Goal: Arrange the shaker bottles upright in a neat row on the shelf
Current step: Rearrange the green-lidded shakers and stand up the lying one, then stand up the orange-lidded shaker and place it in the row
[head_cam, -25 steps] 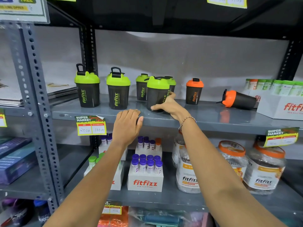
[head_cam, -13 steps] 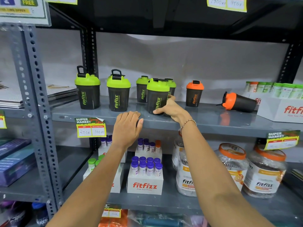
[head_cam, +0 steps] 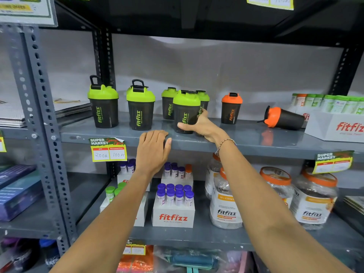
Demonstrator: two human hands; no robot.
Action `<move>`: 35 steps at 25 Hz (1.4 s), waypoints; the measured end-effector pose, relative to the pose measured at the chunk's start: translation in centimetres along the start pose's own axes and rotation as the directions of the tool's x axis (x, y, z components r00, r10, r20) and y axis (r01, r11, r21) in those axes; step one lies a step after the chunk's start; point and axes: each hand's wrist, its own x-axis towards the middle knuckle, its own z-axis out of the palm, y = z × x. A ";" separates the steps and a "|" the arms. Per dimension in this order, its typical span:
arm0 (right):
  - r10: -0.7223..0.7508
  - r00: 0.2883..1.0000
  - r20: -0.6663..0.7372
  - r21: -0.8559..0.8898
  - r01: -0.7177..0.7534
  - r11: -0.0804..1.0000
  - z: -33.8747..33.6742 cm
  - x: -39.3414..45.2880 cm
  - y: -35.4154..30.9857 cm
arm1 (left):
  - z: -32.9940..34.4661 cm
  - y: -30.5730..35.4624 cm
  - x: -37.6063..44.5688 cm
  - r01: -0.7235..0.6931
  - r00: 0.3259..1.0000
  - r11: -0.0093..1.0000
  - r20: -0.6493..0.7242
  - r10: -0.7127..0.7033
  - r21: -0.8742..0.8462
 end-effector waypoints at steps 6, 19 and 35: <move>-0.097 0.838 -0.537 -0.035 0.093 0.995 -5.5 -2.5 1.6 | 1.2 4.8 -1.3 -0.018 1.000 1.000 -0.015 0.018 0.012; -0.287 0.798 -0.530 -0.575 -0.089 0.813 -23.5 -6.5 5.8 | 5.2 20.8 3.2 -0.082 0.993 0.997 0.085 0.081 0.006; -0.164 0.873 -0.459 -0.820 -0.346 0.456 -29.8 -0.6 8.4 | 9.1 20.6 1.8 -0.047 0.967 0.994 -0.244 0.070 0.100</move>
